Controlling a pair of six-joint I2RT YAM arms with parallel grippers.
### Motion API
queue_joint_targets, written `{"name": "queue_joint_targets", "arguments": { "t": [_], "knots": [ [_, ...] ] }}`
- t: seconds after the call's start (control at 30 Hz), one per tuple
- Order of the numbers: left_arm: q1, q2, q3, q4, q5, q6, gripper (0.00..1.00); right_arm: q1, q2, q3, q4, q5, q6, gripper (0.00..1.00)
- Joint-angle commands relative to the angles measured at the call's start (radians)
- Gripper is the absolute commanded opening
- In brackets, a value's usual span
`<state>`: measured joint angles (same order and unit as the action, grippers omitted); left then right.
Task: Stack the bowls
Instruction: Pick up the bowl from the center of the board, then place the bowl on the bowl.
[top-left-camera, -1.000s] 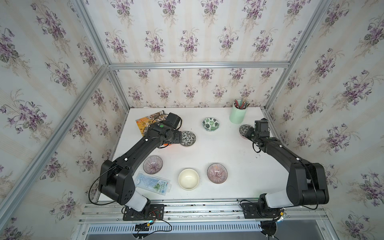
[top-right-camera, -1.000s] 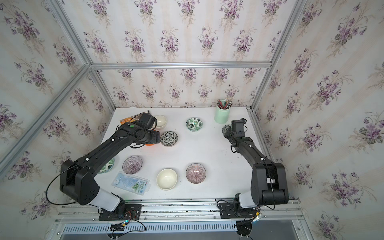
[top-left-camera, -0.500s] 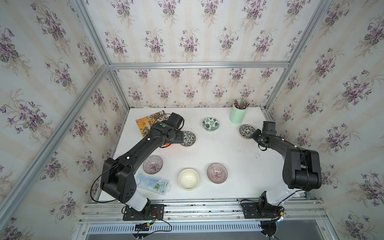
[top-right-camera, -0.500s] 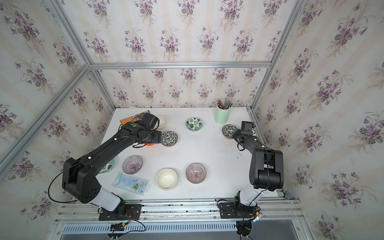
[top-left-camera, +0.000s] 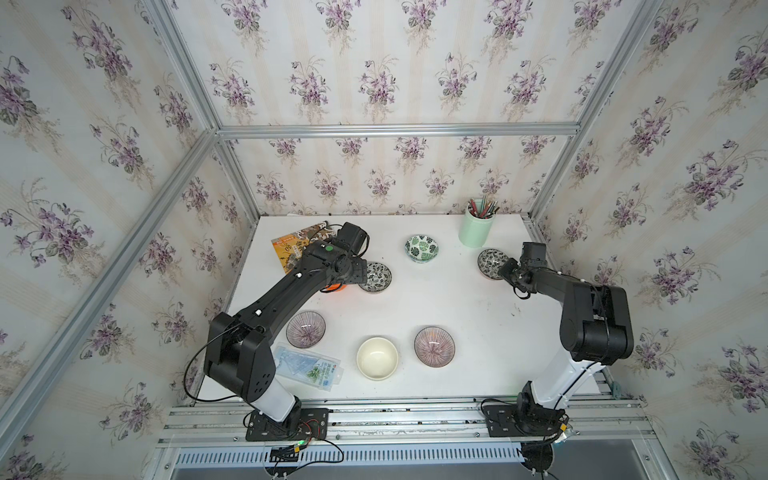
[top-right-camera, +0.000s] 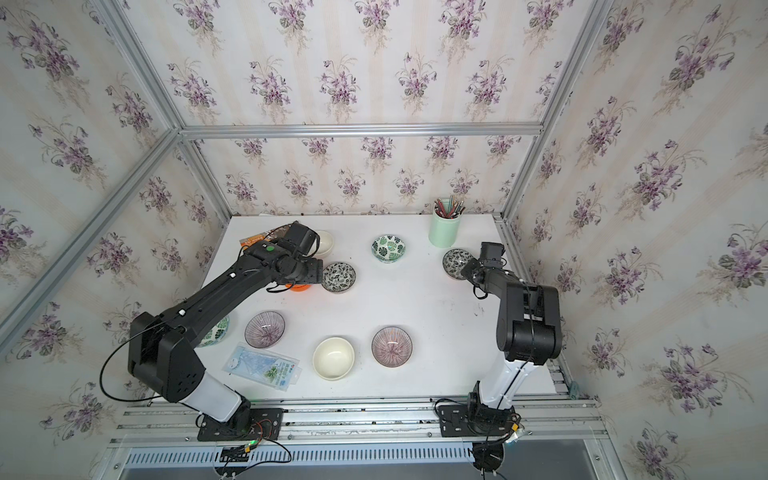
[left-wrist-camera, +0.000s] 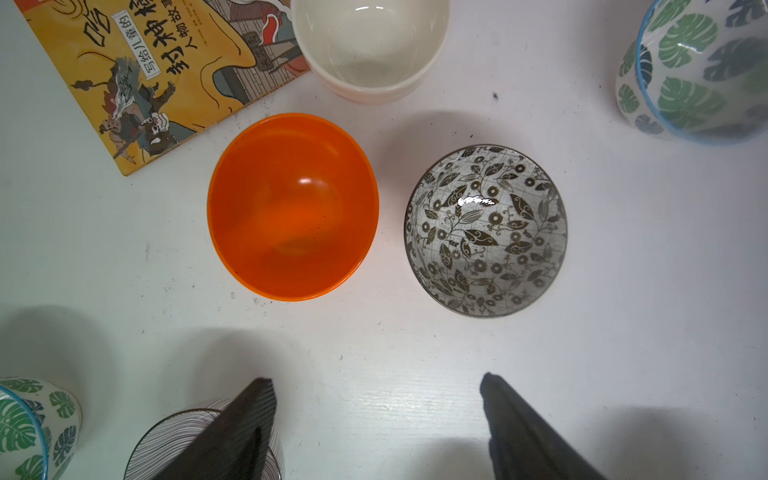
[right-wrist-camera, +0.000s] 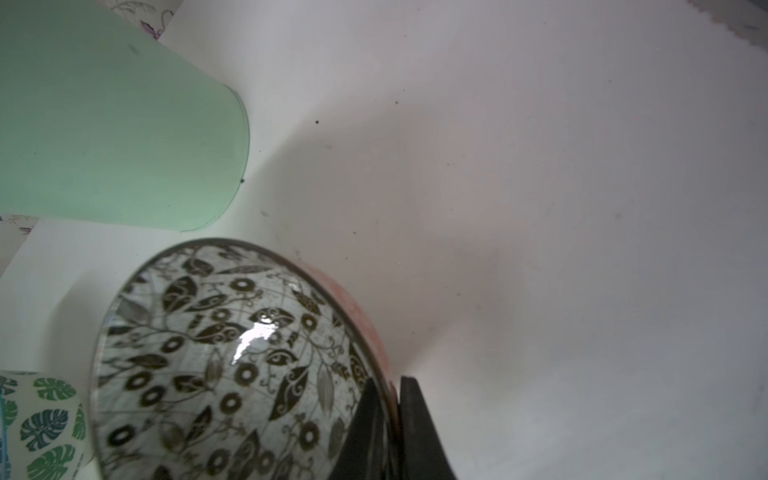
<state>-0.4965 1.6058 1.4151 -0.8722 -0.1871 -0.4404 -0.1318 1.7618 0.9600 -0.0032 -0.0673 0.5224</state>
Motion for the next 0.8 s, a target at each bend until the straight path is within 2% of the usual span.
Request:
{"name": "queue_joint_targets", "arguments": {
  "t": [0.0, 0.17, 0.3, 0.53, 0.77],
  "knots": [
    [-0.001, 0.018, 0.033, -0.011, 0.016, 0.011, 0.81, 0.007, -0.048, -0.012, 0.050, -0.040, -0.028, 0.00],
    [-0.032, 0.054, 0.130, -0.041, 0.048, 0.037, 0.81, 0.102, -0.172, -0.004, -0.022, -0.014, -0.103, 0.00],
    [-0.079, 0.082, 0.210, -0.059, 0.093, 0.058, 0.80, 0.268, -0.222, 0.034, -0.118, 0.046, -0.160, 0.00],
    [-0.133, 0.120, 0.244, -0.024, 0.160, 0.044, 0.80, 0.532, -0.183, 0.124, -0.168, 0.111, -0.151, 0.00],
    [-0.163, 0.162, 0.226, -0.015, 0.140, 0.019, 0.78, 0.683, -0.103, 0.230, -0.196, 0.123, -0.133, 0.00]
  ]
}}
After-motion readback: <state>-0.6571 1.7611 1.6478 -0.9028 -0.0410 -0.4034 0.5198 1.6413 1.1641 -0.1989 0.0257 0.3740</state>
